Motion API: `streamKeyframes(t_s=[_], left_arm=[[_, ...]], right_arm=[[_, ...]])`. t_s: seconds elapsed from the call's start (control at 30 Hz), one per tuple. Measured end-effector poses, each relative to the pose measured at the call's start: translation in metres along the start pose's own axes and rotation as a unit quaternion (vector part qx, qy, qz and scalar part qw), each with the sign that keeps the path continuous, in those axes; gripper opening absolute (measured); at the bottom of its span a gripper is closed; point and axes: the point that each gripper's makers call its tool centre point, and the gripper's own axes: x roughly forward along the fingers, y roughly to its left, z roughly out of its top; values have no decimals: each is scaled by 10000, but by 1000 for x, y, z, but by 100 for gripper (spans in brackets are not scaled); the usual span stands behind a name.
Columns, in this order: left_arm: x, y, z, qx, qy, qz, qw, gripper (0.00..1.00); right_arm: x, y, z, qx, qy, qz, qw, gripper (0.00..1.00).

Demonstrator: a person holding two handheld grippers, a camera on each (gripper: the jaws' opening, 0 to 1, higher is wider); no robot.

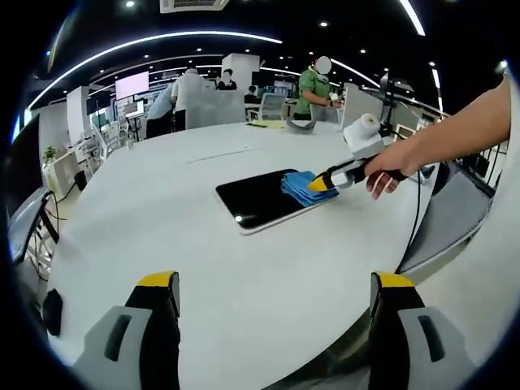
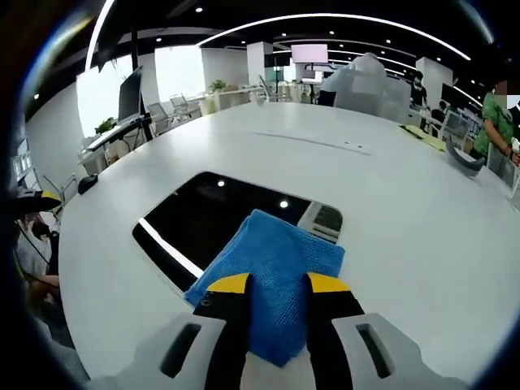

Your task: Wipe the mirror surface with the cleaning cloth until all visible marks leave the cleaned area.

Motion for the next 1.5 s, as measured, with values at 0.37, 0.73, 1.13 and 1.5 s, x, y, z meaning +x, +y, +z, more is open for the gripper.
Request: streamKeyframes(t_s=[0.37, 0.73, 1.13, 1.5], left_arm=[[-5, -4, -3, 25, 8, 13, 10000, 99], [-9, -11, -9, -22, -6, 36, 10000, 99], [-14, -15, -15, -13, 61, 42, 10000, 99], [-18, -14, -11, 24, 54, 73, 10000, 99]], right_arm=[[-6, 5, -5, -3, -37, 19, 10000, 23], [-10, 9, -8, -10, -58, 41, 10000, 23], [-13, 10, -9, 12, -122, 49, 9999, 23], [-12, 10, -8, 75, -126, 185, 9997, 23]])
